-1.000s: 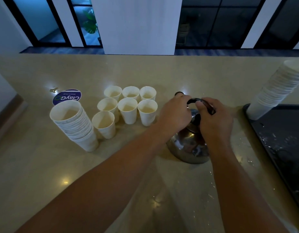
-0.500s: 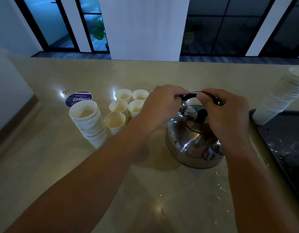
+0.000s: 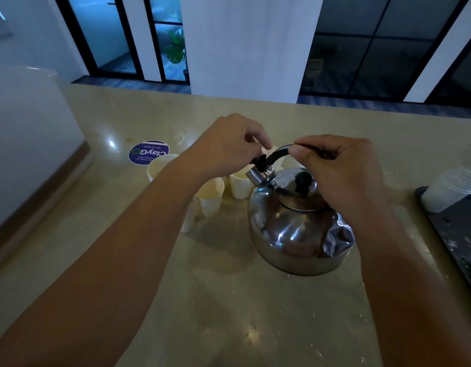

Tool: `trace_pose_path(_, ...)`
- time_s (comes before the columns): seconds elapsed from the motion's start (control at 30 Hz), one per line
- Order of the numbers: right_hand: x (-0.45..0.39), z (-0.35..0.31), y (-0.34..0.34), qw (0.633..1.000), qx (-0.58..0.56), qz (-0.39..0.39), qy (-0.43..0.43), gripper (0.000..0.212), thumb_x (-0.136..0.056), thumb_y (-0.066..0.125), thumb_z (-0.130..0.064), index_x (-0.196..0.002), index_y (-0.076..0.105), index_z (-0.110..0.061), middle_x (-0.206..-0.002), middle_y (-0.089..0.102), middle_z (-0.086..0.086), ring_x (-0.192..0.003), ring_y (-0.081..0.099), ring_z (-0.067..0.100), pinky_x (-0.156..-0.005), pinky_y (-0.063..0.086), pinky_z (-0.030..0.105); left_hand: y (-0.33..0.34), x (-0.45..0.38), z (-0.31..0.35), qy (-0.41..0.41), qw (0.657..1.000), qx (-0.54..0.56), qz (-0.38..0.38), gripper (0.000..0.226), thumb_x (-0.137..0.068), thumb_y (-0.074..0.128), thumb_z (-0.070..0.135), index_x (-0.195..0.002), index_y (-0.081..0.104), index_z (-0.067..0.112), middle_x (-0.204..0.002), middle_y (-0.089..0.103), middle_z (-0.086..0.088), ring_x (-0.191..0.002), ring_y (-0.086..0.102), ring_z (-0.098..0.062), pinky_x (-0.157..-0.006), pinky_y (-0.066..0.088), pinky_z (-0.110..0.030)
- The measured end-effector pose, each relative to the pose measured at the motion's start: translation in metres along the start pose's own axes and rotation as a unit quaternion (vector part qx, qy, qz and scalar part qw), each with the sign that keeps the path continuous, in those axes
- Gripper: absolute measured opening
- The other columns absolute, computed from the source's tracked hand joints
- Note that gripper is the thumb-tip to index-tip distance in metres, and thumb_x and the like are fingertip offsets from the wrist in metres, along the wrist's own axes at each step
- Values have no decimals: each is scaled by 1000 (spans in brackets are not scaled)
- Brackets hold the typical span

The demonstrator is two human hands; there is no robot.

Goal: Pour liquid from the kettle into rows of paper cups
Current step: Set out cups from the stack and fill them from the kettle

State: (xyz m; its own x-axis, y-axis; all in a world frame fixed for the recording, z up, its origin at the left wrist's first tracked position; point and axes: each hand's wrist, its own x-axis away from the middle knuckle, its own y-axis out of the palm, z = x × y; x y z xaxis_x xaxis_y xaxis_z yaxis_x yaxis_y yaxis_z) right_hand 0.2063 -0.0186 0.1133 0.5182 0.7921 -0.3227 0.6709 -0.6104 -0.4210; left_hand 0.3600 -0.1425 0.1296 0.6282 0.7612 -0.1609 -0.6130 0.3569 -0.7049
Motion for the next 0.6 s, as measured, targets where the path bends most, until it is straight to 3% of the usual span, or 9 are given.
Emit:
trace_pose_path(0.23, -10, -22, 21, 998, 31, -46, -28, 20, -86, 78, -38, -103, 80, -29, -92, 75, -18, -90, 68, -3, -85, 53, 17, -28, 6, -16, -10, 1000, -16, -1, 26, -88, 64, 7, -93, 76, 29, -69, 71, 13, -70, 69, -1, -76, 58, -27)
trace_pose_path(0.4, -18, -29, 34, 996, 44, -68, -38, 19, -86, 78, -38, -102, 80, -28, -93, 75, -17, -91, 68, -3, -88, 53, 21, -36, 10, -31, -19, 1000, -1, 11, 27, -89, 62, 7, -93, 76, 30, -73, 73, 11, -72, 70, -4, -76, 58, -27)
trace_pose_path(0.6, -26, -32, 51, 993, 65, -88, -45, 18, -85, 78, -38, -101, 80, -29, -94, 73, -20, -89, 65, -10, -78, 47, 3, -39, 11, -46, -37, 999, 13, 6, 35, -87, 57, 3, -85, 72, 35, -71, 73, 11, -73, 71, -6, -75, 56, -25)
